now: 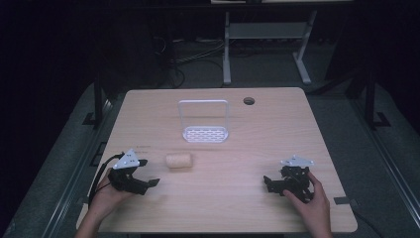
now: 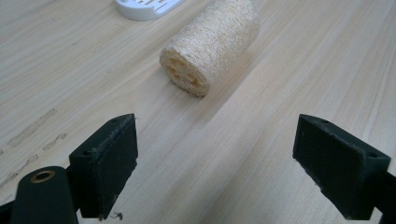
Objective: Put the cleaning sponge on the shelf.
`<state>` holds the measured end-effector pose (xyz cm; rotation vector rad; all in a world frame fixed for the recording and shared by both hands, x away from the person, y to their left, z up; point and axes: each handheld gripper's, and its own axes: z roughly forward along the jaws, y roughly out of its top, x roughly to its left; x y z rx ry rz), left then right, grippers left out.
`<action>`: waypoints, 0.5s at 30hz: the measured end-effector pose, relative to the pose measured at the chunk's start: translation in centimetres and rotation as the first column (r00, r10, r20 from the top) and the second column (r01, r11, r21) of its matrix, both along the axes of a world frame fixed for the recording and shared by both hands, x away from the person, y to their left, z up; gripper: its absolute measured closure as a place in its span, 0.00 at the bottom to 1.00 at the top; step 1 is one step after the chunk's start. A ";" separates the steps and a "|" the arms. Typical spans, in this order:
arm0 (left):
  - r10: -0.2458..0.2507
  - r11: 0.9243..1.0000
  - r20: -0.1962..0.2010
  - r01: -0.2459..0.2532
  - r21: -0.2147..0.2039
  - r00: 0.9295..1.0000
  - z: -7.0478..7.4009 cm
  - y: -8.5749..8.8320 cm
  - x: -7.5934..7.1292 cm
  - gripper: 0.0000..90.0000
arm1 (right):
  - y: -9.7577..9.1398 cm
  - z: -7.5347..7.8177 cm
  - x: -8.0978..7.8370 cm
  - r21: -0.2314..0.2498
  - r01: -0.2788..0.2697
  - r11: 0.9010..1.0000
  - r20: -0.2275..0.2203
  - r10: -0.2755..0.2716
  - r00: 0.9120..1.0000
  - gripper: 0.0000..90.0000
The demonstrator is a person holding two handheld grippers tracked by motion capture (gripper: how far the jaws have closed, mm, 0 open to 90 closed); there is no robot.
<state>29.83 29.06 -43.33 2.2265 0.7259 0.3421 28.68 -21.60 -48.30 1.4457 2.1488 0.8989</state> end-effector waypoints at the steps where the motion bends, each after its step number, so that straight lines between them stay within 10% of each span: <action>1: -0.009 1.000 -0.001 0.009 0.004 1.000 0.1 0.0 0.1 0.15 | 0.0 0.0 0.0 0.000 0.000 1.000 0.000 0.000 1.000 0.01; 15: -0.051 0.999 0.019 0.050 0.007 0.999 1.3 -0.2 1.7 0.15 | 0.0 0.0 0.0 0.000 0.000 1.000 0.000 0.000 1.000 0.01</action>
